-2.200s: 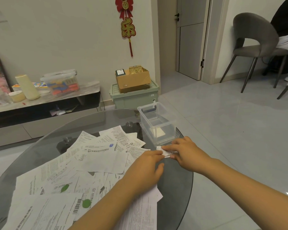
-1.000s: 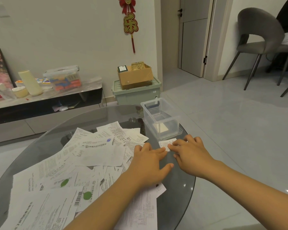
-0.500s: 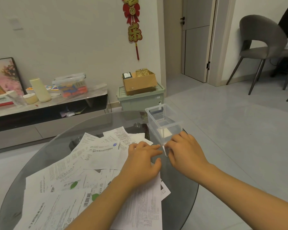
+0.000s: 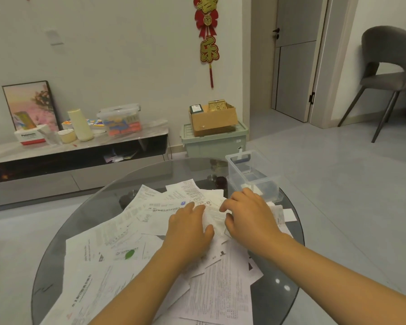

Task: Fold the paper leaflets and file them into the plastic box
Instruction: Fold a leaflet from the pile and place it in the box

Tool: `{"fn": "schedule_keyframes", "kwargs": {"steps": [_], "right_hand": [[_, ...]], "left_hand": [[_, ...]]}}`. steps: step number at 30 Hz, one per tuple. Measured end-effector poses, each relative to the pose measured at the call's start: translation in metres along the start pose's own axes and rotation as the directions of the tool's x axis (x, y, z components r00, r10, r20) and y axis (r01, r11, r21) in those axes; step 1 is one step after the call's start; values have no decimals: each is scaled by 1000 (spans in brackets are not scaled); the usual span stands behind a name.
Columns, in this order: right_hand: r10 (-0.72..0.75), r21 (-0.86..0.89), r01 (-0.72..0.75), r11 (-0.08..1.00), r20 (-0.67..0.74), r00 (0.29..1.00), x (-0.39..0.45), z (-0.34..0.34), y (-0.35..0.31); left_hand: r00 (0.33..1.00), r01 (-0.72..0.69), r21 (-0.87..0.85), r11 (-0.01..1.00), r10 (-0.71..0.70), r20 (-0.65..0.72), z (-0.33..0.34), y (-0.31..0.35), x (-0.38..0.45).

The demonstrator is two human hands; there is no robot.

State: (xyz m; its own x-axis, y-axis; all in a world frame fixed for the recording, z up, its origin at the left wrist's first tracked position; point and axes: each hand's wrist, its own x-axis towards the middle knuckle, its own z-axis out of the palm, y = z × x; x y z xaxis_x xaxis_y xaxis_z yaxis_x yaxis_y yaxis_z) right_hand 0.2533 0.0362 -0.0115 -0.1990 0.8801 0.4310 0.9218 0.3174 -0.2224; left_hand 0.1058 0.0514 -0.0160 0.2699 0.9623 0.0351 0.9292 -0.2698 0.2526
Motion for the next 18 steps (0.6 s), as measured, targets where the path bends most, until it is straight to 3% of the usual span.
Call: {"fn": "schedule_keyframes", "kwargs": {"steps": [4, 8, 15, 18], "right_hand": [[-11, 12, 10, 1000, 70, 997, 10, 8, -11], [3, 11, -4, 1000, 128, 992, 18, 17, -18], [-83, 108, 46, 993, 366, 927, 25, 26, -25], [-57, 237, -64, 969, 472, 880, 25, 29, -25]], "left_hand": [[986, 128, 64, 990, -134, 104, 8, -17, -1], [998, 41, 56, 998, -44, 43, 5, -23, -5], [999, -1, -230, 973, 8, 32, -4, -41, -18], [999, -8, -326, 945, 17, 27, -5, -53, -26]]}}
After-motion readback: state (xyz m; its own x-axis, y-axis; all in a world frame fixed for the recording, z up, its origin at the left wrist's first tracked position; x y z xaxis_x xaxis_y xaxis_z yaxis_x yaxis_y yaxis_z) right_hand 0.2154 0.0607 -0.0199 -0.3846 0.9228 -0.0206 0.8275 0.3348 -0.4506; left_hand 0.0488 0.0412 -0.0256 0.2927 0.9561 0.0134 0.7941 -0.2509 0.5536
